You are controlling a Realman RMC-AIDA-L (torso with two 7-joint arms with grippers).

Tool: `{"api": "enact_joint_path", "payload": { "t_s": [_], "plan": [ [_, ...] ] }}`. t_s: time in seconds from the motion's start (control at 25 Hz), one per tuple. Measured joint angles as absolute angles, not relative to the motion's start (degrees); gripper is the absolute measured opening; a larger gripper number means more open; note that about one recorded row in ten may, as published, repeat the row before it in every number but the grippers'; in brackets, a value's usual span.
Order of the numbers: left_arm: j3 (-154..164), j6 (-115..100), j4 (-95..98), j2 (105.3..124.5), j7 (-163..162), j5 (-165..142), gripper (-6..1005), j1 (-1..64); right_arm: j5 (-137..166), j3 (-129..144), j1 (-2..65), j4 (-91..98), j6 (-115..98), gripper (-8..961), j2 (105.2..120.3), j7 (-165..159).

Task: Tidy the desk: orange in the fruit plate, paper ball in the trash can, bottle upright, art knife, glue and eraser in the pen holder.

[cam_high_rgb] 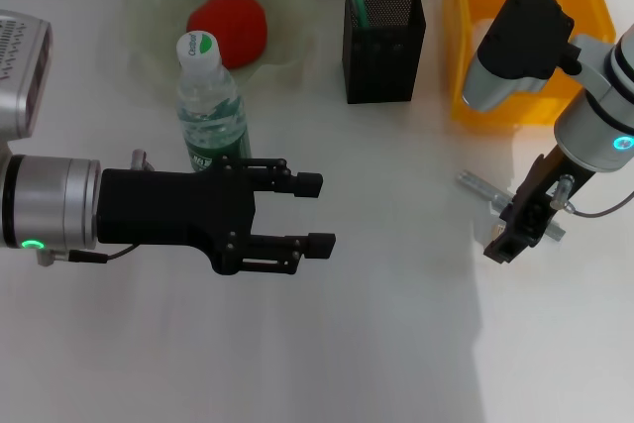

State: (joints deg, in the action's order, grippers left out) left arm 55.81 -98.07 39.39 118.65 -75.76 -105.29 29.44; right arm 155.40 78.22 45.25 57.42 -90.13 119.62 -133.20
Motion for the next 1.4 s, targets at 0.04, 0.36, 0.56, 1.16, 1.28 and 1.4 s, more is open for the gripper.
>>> {"api": "enact_joint_path", "payload": {
  "t_s": [0.04,0.36,0.56,1.16,1.28,1.4],
  "plan": [
    [55.81,-98.06,39.35,118.65,-75.76,-105.28,693,29.45,155.25,78.24,45.24,57.22,-90.06,543,119.62,-133.14],
    [55.81,-97.88,38.75,118.65,-75.33,-105.28,691,29.44,154.84,80.05,45.27,55.55,-88.44,519,119.62,-133.06],
    [55.81,-97.79,38.67,118.65,-75.19,-105.25,691,29.44,154.54,80.33,45.26,55.44,-87.82,478,119.62,-133.2],
    [55.49,-97.9,38.67,118.65,-75.14,-105.12,692,29.61,151.12,75.97,41.97,70.06,-92.52,420,119.37,-133.45],
    [55.4,-98.17,38.77,118.58,-75.24,-105.07,692,29.75,143.25,67.04,39.47,77.67,-91.99,423,119.32,-133.52],
    [55.38,-98.18,38.85,118.57,-75.27,-105.03,692,29.79,138.78,62.08,38.51,79.32,-90.13,426,119.26,-133.51]
  ]
}}
